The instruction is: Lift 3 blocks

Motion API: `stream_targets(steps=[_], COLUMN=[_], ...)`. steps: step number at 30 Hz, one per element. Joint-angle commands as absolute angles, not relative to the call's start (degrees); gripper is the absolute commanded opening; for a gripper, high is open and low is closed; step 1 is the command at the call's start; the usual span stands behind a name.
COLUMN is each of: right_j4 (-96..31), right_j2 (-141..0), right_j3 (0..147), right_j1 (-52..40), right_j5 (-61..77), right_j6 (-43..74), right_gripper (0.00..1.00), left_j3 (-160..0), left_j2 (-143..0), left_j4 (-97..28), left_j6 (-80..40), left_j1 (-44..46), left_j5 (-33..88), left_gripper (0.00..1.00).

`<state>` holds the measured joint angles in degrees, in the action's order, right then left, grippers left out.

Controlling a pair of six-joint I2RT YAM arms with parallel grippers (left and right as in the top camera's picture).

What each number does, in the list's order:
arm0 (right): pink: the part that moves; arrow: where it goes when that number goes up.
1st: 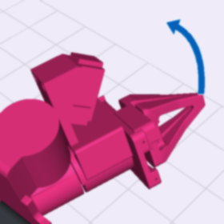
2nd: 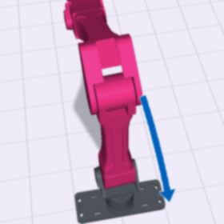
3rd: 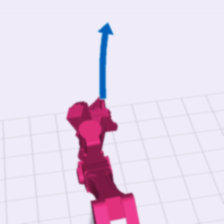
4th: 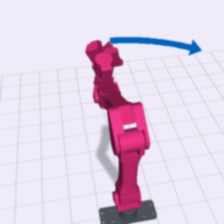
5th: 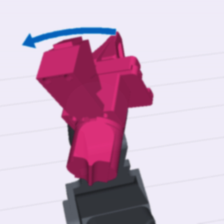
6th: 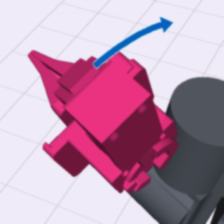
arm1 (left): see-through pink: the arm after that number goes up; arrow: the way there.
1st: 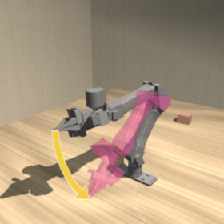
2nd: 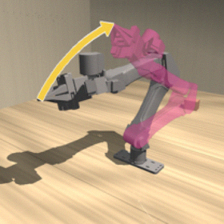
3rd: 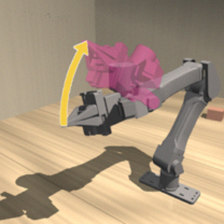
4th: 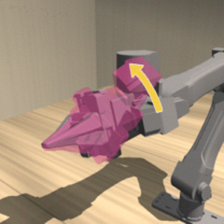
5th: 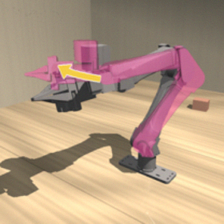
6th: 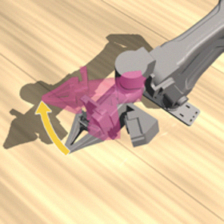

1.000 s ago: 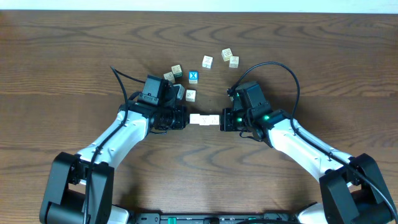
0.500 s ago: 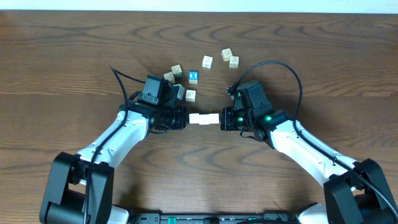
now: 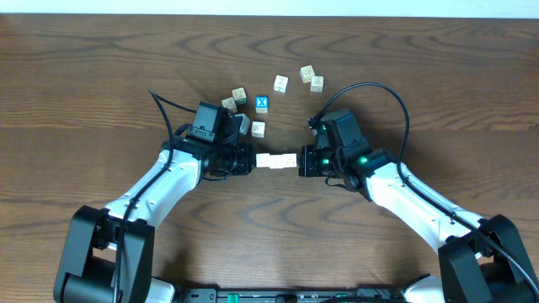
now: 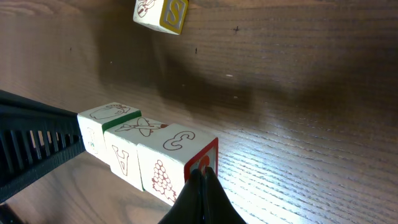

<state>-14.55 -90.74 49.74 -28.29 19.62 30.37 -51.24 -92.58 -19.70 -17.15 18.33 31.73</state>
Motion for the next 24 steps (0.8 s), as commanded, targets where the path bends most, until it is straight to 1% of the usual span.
stream_targets(steps=[1,24], right_j4=[-13.06,-13.02], right_j2=[-89.69,-89.56], right_j3=[50.68,50.68], right_j1=[-30.85,-30.85], right_j5=[31.79,31.79], right_j6=[29.74,29.71], right_gripper=[0.01,0.01], left_j3=[-54.46,-54.78], left_j2=[-91.26,-90.48], left_j4=[-18.59,-18.57], left_j6=[-18.00,-19.22], left_j1=[20.60,20.60], left_j5=[43.35,44.42], left_gripper=[0.07,0.07])
